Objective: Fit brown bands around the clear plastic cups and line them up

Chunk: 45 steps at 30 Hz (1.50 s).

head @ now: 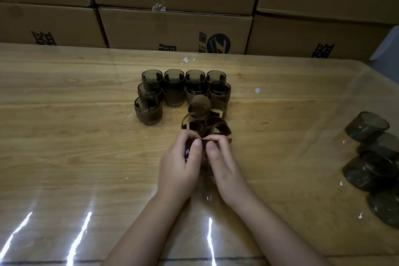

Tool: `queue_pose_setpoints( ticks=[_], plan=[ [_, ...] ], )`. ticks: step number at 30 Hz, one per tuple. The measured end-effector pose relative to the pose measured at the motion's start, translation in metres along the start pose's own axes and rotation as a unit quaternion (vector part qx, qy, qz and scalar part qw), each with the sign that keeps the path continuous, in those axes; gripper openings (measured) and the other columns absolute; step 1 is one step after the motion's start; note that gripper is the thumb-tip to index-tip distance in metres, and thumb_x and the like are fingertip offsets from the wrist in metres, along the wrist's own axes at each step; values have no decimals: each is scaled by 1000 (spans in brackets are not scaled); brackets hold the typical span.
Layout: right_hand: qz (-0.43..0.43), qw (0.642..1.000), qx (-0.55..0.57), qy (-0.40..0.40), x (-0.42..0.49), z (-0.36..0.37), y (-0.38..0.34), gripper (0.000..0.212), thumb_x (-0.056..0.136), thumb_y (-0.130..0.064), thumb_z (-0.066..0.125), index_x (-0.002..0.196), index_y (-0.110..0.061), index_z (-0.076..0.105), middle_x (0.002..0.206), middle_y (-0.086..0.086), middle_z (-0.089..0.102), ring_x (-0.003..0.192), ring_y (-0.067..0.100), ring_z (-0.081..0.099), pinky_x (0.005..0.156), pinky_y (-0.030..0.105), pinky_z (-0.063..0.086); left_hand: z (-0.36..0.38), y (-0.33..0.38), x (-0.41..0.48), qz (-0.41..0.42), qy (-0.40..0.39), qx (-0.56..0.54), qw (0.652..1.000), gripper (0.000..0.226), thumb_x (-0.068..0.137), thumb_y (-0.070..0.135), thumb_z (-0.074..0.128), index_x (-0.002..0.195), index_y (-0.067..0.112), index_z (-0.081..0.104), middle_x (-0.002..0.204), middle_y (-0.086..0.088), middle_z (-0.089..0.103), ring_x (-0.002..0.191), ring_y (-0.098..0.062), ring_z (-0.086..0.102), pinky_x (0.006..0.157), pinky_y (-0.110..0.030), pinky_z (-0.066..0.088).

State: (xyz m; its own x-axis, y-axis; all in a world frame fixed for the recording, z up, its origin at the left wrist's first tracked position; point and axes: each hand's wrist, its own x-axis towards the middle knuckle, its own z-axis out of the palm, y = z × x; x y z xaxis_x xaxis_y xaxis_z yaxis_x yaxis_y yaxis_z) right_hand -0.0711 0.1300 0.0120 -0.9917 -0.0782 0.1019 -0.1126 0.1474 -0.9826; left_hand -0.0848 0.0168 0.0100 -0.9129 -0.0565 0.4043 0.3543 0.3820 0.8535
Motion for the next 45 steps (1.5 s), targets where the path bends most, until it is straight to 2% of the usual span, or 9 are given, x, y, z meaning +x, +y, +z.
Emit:
queue_pose_setpoints(
  ticks=[4,8,11,15,17,22,28,37,45],
  plan=[
    [101,993,52,-26,1,-1,0,59,70,-79,34,107,-39,57,105,-14,68,98,2,63,74,23,44,0,3,-1,-6,-27,45,999,32,75,62,33,91,37,46,78,14,58,74,-4,57,63,-28,43],
    [130,982,139,-14,3,-4,-2,56,82,-70,34,103,-31,68,78,-9,71,63,-2,62,45,12,41,3,8,-6,19,-29,84,996,49,72,65,35,105,30,45,89,16,53,79,2,55,61,-22,41],
    [149,970,190,-16,4,-6,-2,59,82,-72,36,84,-28,75,66,-3,68,49,8,58,38,19,38,2,10,-7,48,-34,97,993,65,71,64,42,118,21,52,98,14,45,80,9,51,61,-14,37],
    [192,925,327,-33,8,-6,3,63,83,-66,45,102,-13,75,104,14,74,92,24,72,70,32,56,0,7,-4,83,-29,67,994,69,63,60,58,122,25,51,102,18,40,91,16,48,66,-3,38],
    [202,912,356,-34,11,-8,3,66,80,-61,45,110,-8,70,108,16,72,96,24,72,69,30,58,-1,3,-3,109,-17,37,993,69,60,57,66,120,30,46,108,19,40,98,16,47,75,-2,38],
    [140,980,132,-48,11,-16,0,59,89,-61,29,105,-19,68,79,5,75,53,17,66,41,23,48,-1,0,3,-22,26,-157,987,50,60,50,69,105,34,55,98,18,63,93,1,61,76,-14,48],
    [52,993,18,100,20,-45,0,30,104,-28,37,106,-18,65,65,0,70,40,7,47,38,17,38,-16,-9,20,-203,78,-496,841,45,71,55,66,98,19,61,85,2,72,81,-13,70,65,-31,56],
    [38,977,-203,48,20,-37,16,12,98,-24,54,102,-35,58,72,-17,70,44,4,56,49,11,43,-10,-8,17,-243,0,-515,822,63,62,57,70,105,13,61,101,-9,72,91,-25,70,73,-33,57],
    [-45,987,-53,146,17,-41,2,16,99,-26,48,89,-30,60,79,-5,71,65,8,64,52,21,50,-8,-10,17,-241,-78,-537,805,84,56,63,81,121,18,57,118,-11,67,103,-35,67,61,-33,59]
  ],
)
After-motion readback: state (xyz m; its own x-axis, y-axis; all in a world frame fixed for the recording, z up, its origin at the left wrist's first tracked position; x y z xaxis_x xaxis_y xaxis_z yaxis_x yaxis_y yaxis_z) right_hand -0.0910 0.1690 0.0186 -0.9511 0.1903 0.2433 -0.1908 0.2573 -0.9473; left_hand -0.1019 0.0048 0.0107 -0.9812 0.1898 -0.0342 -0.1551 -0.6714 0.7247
